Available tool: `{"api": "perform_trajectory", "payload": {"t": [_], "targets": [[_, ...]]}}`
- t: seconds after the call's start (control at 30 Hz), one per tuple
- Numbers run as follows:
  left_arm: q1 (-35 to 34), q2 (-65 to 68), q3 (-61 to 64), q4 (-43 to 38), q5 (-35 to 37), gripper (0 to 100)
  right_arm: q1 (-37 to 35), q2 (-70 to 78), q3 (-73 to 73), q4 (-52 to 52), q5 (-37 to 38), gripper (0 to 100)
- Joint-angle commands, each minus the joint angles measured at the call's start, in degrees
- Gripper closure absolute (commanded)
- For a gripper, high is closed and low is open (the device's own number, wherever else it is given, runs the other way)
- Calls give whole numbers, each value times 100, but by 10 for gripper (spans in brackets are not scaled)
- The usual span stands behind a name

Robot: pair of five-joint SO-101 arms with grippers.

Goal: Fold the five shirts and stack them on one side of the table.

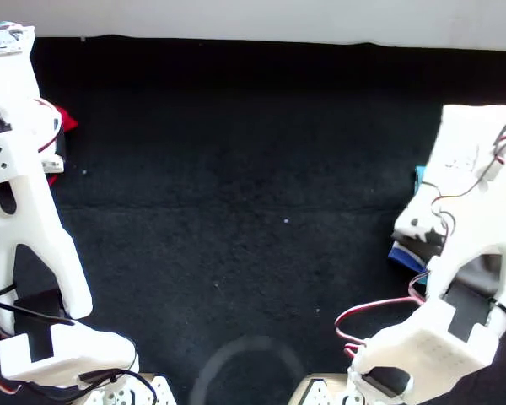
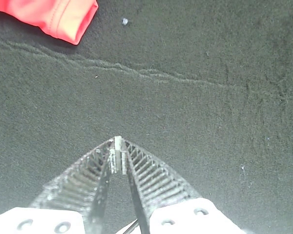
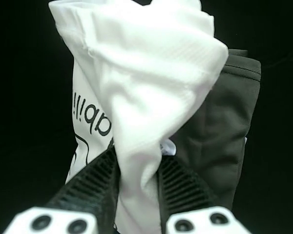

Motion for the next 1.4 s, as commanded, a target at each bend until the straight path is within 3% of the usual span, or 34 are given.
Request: {"api": "perform_trajectory", "payload": {"t": [0.0,0.1,0.27,0.4,0.57,0.7,0.83,0.93,1.1,1.37], "targets": [[-40,-92,-75,-88,-53,990,277,215,-22,-277,325,989],[-40,-92,-75,-88,-53,990,295,462,-13,-259,589,953],[-40,-92,-75,-88,-53,990,295,470,-136,154,589,735],[-66,-92,-75,-79,-53,990,277,163,-769,567,615,663],[-66,-101,-75,-70,-53,990,180,-119,-1332,963,633,663],[-119,-101,-145,-79,-70,990,180,-453,-980,971,633,685],[-418,66,-435,-273,-967,986,127,-1086,13,971,686,870],[-866,453,-470,-624,-1626,978,119,-1552,927,971,1204,998],[-1464,1402,-470,-1240,-1837,871,171,-2220,2554,971,1240,974],[-1121,2703,-919,-1644,-1987,835,127,-3240,4295,971,1240,974]]}}
